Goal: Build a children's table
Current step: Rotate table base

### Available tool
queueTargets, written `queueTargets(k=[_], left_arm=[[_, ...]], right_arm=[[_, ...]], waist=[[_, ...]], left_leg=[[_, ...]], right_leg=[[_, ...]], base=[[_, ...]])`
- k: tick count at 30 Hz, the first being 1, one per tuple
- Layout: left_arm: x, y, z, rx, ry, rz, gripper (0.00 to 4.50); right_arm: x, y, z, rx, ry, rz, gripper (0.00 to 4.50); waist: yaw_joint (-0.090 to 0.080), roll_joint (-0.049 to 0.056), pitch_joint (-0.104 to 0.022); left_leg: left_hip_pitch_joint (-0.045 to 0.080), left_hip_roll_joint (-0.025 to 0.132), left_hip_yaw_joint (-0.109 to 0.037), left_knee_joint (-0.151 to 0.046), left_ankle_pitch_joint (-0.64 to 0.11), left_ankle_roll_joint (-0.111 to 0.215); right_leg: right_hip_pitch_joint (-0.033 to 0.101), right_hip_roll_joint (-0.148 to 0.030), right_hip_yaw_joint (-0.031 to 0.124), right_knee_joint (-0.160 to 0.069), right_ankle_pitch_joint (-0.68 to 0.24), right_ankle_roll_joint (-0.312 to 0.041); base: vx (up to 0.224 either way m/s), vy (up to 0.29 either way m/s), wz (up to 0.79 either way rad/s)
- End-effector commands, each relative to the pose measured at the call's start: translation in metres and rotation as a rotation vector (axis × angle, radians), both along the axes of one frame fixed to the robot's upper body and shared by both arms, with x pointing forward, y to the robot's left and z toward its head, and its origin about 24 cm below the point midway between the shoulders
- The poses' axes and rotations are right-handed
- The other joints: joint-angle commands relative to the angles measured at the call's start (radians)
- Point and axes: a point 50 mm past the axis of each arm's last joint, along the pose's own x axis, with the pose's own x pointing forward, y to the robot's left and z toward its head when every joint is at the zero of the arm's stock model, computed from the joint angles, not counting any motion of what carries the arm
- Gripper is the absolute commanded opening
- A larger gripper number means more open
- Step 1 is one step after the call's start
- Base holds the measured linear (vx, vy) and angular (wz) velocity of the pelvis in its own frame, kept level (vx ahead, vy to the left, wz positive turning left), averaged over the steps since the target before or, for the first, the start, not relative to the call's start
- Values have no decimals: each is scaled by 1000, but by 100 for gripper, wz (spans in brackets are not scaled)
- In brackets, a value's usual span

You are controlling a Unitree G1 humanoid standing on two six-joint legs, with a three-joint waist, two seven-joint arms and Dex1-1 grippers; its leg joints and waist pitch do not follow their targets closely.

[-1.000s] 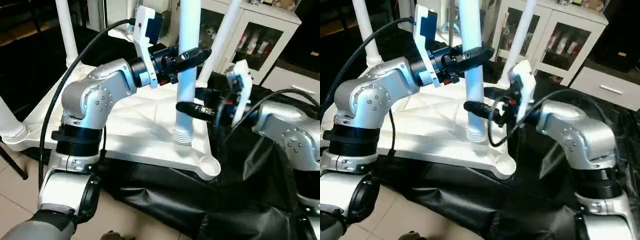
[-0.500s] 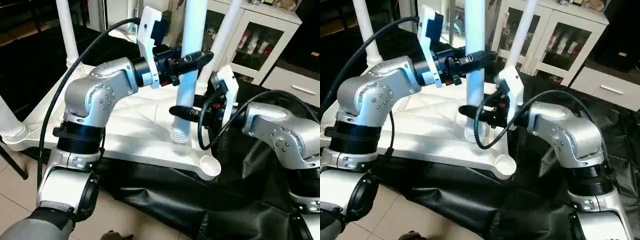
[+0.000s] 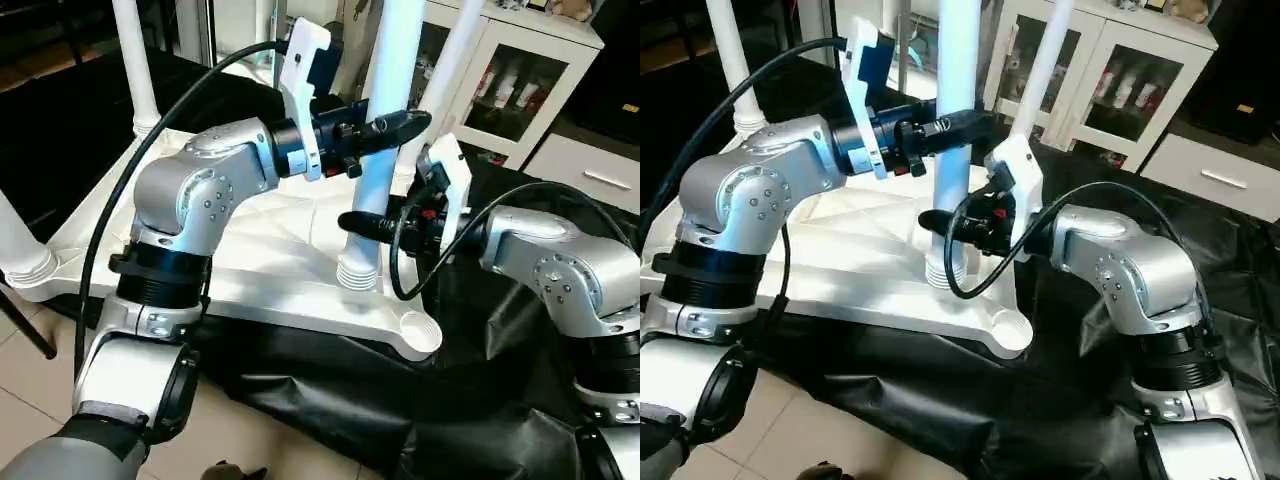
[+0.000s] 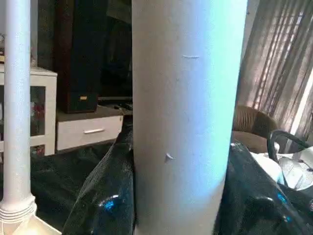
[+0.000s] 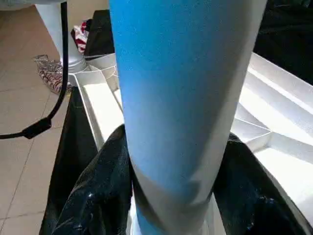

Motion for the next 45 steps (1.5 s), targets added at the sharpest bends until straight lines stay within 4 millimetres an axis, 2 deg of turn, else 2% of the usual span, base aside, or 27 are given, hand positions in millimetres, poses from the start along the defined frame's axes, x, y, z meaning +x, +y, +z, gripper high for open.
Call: queueTargets(k=[1,2,4,7,10,11,14,15,17,19,20,21,24,26,27,29,30,31,33,37,38,39,41,43,44,45], left_arm=[[-1,-8,5,44,-44,6,177],[1,-7,2,49,-25,20,212],[1,-5,0,52,-16,24,247],[0,-1,-3,32,8,9,259],[-3,0,-2,-6,32,-12,285],[-5,0,-2,-28,38,-23,293],[-6,1,0,-70,24,-20,322],[-3,5,6,-126,1,10,329],[-1,13,14,-196,-55,44,339],[0,28,17,-229,-111,89,340],[1,32,16,-225,-125,103,340],[1,41,11,-200,-150,121,340],[-6,45,-16,-32,-177,63,340],[-15,41,-47,146,-169,-29,340],[-15,41,-47,146,-169,-29,340],[-28,31,-87,320,-158,-121,340],[-35,24,-107,367,-141,-172,340],[-36,23,-111,372,-136,-180,340],[-42,15,-132,395,-108,-226,312],[-43,9,-150,448,-110,-267,285],[-43,8,-157,476,-101,-280,285],[-41,8,-162,506,-99,-287,269],[-39,8,-170,548,-90,-308,254],[-38,9,-174,573,-79,-328,238],[-38,9,-175,581,-77,-336,229],[-37,9,-176,585,-76,-342,220]], right_arm=[[3,-3,6,7,-20,-9,184],[3,-4,6,17,-27,-14,184],[3,-5,7,28,-32,-21,184],[4,-9,12,63,-42,-45,183],[4,-12,14,89,-46,-72,183],[4,-15,13,99,-46,-93,183],[5,-20,12,111,-48,-137,183],[7,-27,12,112,-56,-186,183],[14,-43,10,104,-72,-297,183],[20,-66,5,55,-95,-421,183],[20,-71,4,44,-97,-439,183],[19,-83,0,28,-92,-471,183],[12,-94,-5,58,-66,-460,183],[4,-94,-6,74,-59,-414,183],[4,-94,-6,74,-59,-414,183],[-4,-95,-9,103,-41,-374,183],[-7,-96,-12,120,-35,-361,183],[-8,-96,-13,122,-35,-359,183],[-12,-98,-18,128,-35,-350,183],[-16,-95,-25,107,-32,-339,183],[-19,-92,-28,96,-30,-328,183],[-21,-89,-29,93,-27,-319,183],[-25,-84,-28,94,-25,-295,183],[-27,-82,-28,87,-25,-280,183],[-28,-82,-28,84,-26,-275,183],[-28,-82,-28,81,-27,-272,183]], waist=[[-2,13,-79],[-2,13,-79],[-3,14,-79],[-3,20,-78],[-3,20,-79],[-3,26,-80],[-3,21,-80],[-5,27,-79],[-5,23,-79],[-8,27,-78],[-8,25,-79],[-8,23,-79],[-11,26,-79],[-17,31,-81],[-16,31,-81],[-19,33,-80],[-20,38,-77],[-21,35,-76],[-23,36,-76],[-29,31,-72],[-34,33,-68],[-36,33,-67],[-40,39,-70],[-44,39,-71],[-45,45,-72],[-48,44,-73]], left_leg=[[7,53,-26,-71,-88,-49],[6,52,-26,-71,-85,-47],[6,52,-26,-71,-85,-47],[8,52,-26,-72,-95,-51],[8,52,-25,-71,-96,-53],[8,52,-26,-71,-92,-55],[8,51,-24,-71,-96,-55],[8,51,-24,-71,-105,-55],[7,50,-25,-72,-113,-58],[8,48,-25,-72,-123,-69],[9,47,-24,-72,-126,-69],[9,46,-23,-72,-122,-64],[8,48,-23,-73,-106,-47],[11,52,-23,-74,-94,-27],[12,53,-23,-73,-99,-26],[14,57,-24,-76,-122,-25],[13,57,-24,-77,-130,-23],[11,57,-24,-78,-131,-18],[11,56,-23,-77,-150,-22],[7,54,-27,-80,-186,-27],[8,53,-26,-81,-201,-25],[7,51,-28,-81,-213,-21],[8,52,-30,-80,-202,-12],[7,54,-30,-79,-192,-7],[7,53,-30,-79,-189,-6],[6,54,-29,-78,-185,-4]], right_leg=[[64,-72,62,-63,-114,-148],[64,-72,62,-62,-107,-151],[64,-71,62,-62,-106,-152],[63,-72,62,-63,-121,-149],[63,-70,62,-61,-100,-163],[63,-71,62,-58,-86,-172],[64,-69,61,-59,-77,-180],[64,-69,62,-64,-87,-176],[65,-70,62,-67,-105,-168],[64,-68,61,-72,-137,-147],[64,-67,61,-72,-140,-143],[64,-66,61,-73,-141,-132],[65,-63,63,-68,-117,-123],[61,-62,62,-65,-100,-131],[60,-63,62,-66,-104,-135],[60,-66,63,-69,-123,-142],[59,-67,64,-69,-129,-144],[60,-66,65,-74,-132,-140],[59,-68,65,-78,-169,-138],[60,-72,62,-93,-265,-114],[56,-69,62,-99,-295,-102],[58,-70,62,-103,-334,-85],[56,-73,62,-102,-344,-73],[55,-73,62,-100,-331,-84],[55,-73,62,-99,-323,-90],[56,-73,62,-98,-303,-101]], base=[[0,0,0],[0,0,0],[0,0,0],[0,0,0],[0,0,0],[0,0,0],[0,0,0],[0,0,0],[0,0,0],[0,0,0],[0,0,0],[0,0,0],[0,0,0],[0,0,0],[0,0,0],[0,0,0],[0,0,0],[0,0,0],[0,0,0],[0,0,0],[0,0,0],[0,0,0],[0,0,0],[0,0,0],[0,0,0],[0,0,0]])
